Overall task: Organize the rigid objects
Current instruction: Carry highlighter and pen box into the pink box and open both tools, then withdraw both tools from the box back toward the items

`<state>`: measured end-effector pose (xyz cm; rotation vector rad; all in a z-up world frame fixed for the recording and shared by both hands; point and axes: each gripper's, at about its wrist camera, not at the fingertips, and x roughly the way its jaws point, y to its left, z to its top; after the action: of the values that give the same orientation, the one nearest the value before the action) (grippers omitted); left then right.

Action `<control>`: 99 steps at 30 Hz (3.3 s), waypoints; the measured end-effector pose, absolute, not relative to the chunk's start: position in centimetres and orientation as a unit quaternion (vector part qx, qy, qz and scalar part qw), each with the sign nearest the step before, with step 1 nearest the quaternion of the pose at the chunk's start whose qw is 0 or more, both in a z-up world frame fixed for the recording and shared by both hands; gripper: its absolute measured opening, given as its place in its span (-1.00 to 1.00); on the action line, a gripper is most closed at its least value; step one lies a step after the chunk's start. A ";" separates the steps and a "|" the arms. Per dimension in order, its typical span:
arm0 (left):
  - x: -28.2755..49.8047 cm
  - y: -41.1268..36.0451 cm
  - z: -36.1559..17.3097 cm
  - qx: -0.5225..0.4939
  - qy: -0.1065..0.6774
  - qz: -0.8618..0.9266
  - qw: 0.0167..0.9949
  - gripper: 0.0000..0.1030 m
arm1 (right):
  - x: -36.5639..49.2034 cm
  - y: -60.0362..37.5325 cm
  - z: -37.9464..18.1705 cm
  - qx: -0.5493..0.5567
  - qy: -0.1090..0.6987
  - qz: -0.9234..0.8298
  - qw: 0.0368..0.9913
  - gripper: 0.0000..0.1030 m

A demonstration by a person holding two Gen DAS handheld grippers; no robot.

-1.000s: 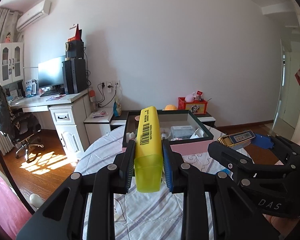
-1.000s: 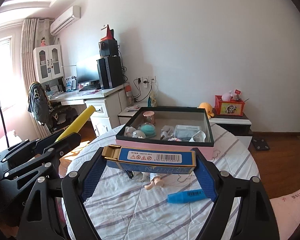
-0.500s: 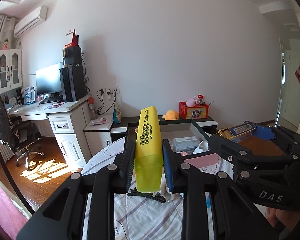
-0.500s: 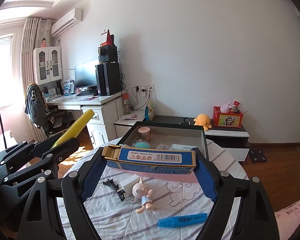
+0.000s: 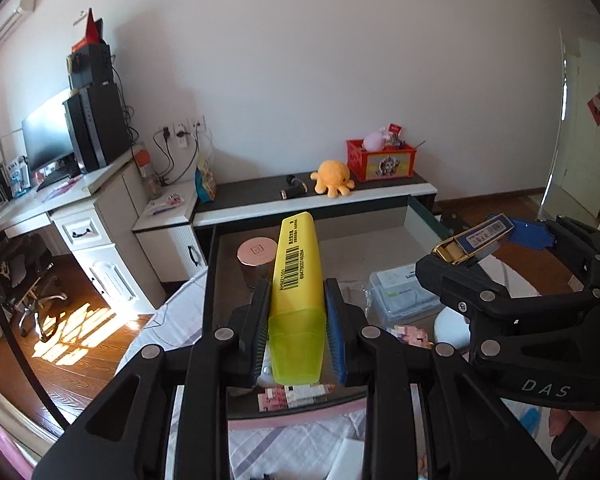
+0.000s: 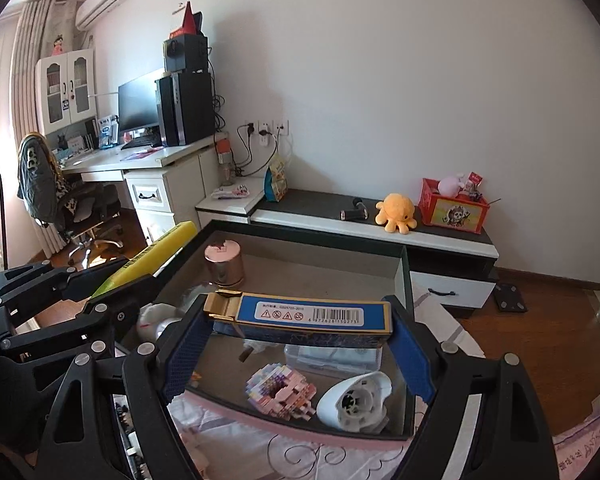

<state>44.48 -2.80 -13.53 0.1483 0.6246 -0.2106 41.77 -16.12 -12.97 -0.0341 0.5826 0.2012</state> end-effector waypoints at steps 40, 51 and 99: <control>19.5 2.6 -6.4 0.019 0.148 0.001 0.989 0.94 | 18.8 -14.3 -7.5 0.007 0.170 0.076 0.982 0.90; 13.1 2.4 -4.5 0.024 0.109 0.020 0.994 0.94 | 12.1 -14.6 -5.7 0.020 0.143 0.069 0.987 0.90; 15.6 1.1 -7.8 0.016 0.173 -0.026 0.984 0.99 | 12.1 -16.0 -7.3 0.011 0.181 0.035 0.983 0.90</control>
<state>15.55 1.08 -7.83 0.0325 0.3485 -0.0529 12.05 -15.97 -7.34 0.0231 0.3638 0.0702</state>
